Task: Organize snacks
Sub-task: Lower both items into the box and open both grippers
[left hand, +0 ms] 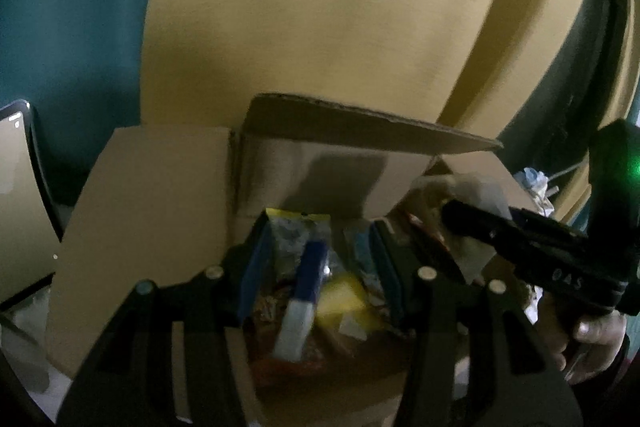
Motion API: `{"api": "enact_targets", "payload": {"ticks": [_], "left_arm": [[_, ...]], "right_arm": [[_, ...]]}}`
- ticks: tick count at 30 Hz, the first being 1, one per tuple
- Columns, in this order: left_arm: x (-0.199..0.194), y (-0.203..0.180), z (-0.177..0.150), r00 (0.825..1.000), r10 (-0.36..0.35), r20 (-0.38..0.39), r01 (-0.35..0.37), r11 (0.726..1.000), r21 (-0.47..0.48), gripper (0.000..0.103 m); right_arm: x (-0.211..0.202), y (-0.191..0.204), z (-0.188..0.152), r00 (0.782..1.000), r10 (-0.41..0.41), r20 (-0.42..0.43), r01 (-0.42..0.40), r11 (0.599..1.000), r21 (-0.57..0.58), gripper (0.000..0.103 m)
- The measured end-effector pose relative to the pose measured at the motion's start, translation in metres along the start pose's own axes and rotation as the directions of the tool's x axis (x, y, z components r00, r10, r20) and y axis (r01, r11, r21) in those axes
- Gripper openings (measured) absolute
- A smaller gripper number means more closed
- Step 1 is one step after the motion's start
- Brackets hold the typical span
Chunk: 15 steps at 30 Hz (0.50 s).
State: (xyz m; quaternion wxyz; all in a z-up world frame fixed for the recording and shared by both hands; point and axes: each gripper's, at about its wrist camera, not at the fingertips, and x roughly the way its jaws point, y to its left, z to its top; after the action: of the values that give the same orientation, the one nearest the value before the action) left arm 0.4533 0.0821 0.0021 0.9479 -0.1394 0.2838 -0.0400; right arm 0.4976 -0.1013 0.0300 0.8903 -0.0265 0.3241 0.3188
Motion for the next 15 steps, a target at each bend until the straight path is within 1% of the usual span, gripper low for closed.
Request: {"api": "enact_targets", "payload": {"ticks": [1,2,4,5,6,7,8,9,10,15], "left_arm": [[0.002,0.003,0.001,1.000,-0.001,0.001,0.001,1.000,-0.011,0.058],[0.002,0.005,0.001,1.000,-0.002,0.003,0.002,1.000,-0.018,0.067],[0.002,0.009,0.001,1.000,-0.008,0.012,0.008,1.000,-0.030,0.076],[0.001,0.009,0.001,1.000,-0.009,0.011,0.010,1.000,-0.028,0.077],[0.001,0.009,0.001,1.000,-0.012,0.009,0.012,1.000,-0.022,0.077],[-0.001,0.008,0.001,1.000,-0.011,0.011,0.012,1.000,-0.014,0.077],[-0.003,0.007,0.001,1.000,-0.008,0.017,0.008,1.000,-0.008,0.077],[-0.006,0.006,0.001,1.000,-0.002,0.027,0.002,1.000,0.000,0.077],[-0.008,0.005,0.002,0.999,0.003,0.037,-0.003,1.000,0.008,0.077],[-0.023,-0.004,0.003,0.997,0.013,0.071,-0.015,0.999,0.035,0.077]], "right_arm": [[0.004,0.000,0.002,1.000,-0.006,-0.002,0.006,1.000,0.010,0.047],[0.007,-0.001,0.005,1.000,-0.014,-0.003,0.014,1.000,0.024,0.047],[0.012,-0.003,0.010,1.000,-0.030,-0.001,0.030,0.998,0.051,0.047],[0.015,-0.004,0.012,0.999,-0.044,0.002,0.044,0.997,0.068,0.047],[0.016,-0.004,0.014,0.998,-0.056,-0.001,0.055,0.995,0.077,0.050],[0.018,-0.005,0.016,0.998,-0.057,-0.002,0.057,0.994,0.088,0.061],[0.018,-0.005,0.017,0.999,-0.051,0.000,0.050,0.994,0.094,0.069],[0.017,-0.005,0.017,0.999,-0.043,0.007,0.042,0.994,0.101,0.079],[0.016,-0.007,0.017,0.999,-0.045,0.010,0.044,0.994,0.100,0.081],[0.009,0.002,0.015,0.999,-0.052,0.004,0.051,0.997,0.061,0.082]]}}
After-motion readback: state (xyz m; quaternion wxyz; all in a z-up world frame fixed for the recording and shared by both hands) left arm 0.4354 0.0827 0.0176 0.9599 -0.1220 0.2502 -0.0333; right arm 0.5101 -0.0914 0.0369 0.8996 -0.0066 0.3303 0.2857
